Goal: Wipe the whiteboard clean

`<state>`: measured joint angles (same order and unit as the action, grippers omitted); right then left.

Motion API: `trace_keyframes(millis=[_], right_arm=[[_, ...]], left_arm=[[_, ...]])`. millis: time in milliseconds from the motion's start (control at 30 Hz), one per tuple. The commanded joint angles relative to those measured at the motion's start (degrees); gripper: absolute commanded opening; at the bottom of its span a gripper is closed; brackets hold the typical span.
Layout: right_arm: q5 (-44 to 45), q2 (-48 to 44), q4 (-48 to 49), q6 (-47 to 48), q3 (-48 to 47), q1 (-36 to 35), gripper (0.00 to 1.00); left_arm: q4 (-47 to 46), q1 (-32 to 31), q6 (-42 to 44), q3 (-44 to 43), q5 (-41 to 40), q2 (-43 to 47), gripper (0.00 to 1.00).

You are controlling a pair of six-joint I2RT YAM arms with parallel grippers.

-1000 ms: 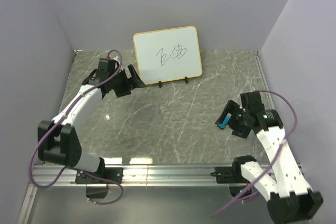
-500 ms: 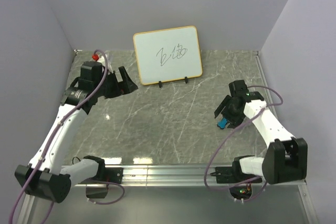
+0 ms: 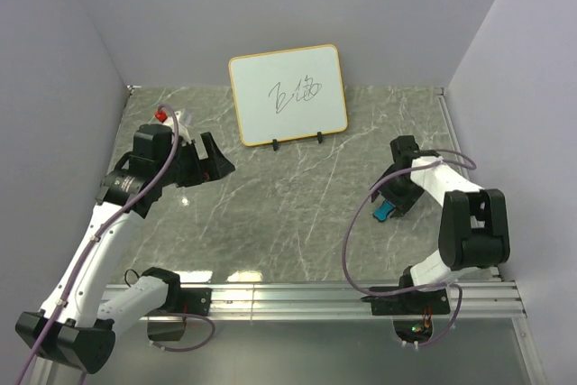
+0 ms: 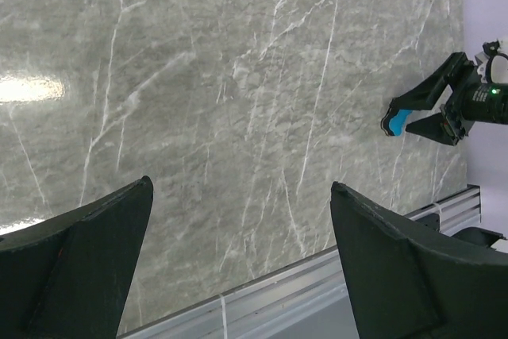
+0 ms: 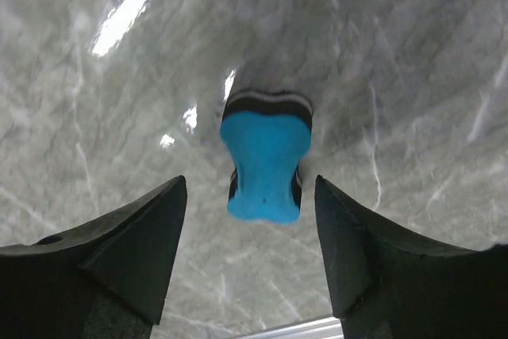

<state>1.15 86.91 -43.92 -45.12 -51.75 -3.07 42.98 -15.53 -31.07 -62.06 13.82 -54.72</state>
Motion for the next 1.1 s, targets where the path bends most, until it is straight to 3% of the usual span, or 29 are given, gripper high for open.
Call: trace_keyframes(millis=[0,67,167,333,467,667,900,933,967,1000,1067], right_arm=[[2.3,2.1,3.2,-0.8,-0.6,0.4,0.72],[2.5,3.2,4.5,-1.1,0.7,0.7,0.67],[2.7,4.1,5.8,-1.1,2.0,1.1,0.44],[2.9,4.3,5.8,0.0,2.8,1.6,0.25],[1.1,2.0,4.7,0.5,3.5,1.6,0.00],[-4.2,-8.3,0.5,0.5,3.5,0.7,0.00],[-9.8,-20.4,-6.3,1.3,0.2,0.6,0.00],[-10.1,-21.3,-7.1,1.4,-0.6,0.5,0.00],[-10.4,-22.3,-8.7,1.4,-1.0,0.4,0.00],[-10.6,-23.3,-9.5,1.4,-1.1,0.4,0.00],[-11.1,-26.2,-11.1,1.4,-1.4,0.4,0.00]], left_arm=[[0.3,-0.4,0.5,-0.3,-0.9,0.2,0.99],[0.3,-0.4,0.7,-0.4,-1.2,-0.1,0.99],[0.3,-0.4,0.7,-0.9,-1.5,-0.6,0.99],[-0.7,-0.4,0.4,-0.4,-2.1,-1.4,1.00],[-2.9,-0.3,1.0,-2.0,-7.8,-4.7,0.99],[-13.6,1.0,5.2,-7.2,-1.0,-13.3,0.99],[-34.0,14.9,4.2,-9.7,15.2,-28.1,0.95],[-34.9,15.9,4.0,-12.2,17.5,-30.4,0.93],[-36.9,17.6,4.0,-13.6,24.6,-32.9,0.83],[-37.7,19.0,4.5,-15.1,27.5,-35.3,0.79],[-44.3,19.3,3.8,-17.4,32.8,-40.7,0.78]])
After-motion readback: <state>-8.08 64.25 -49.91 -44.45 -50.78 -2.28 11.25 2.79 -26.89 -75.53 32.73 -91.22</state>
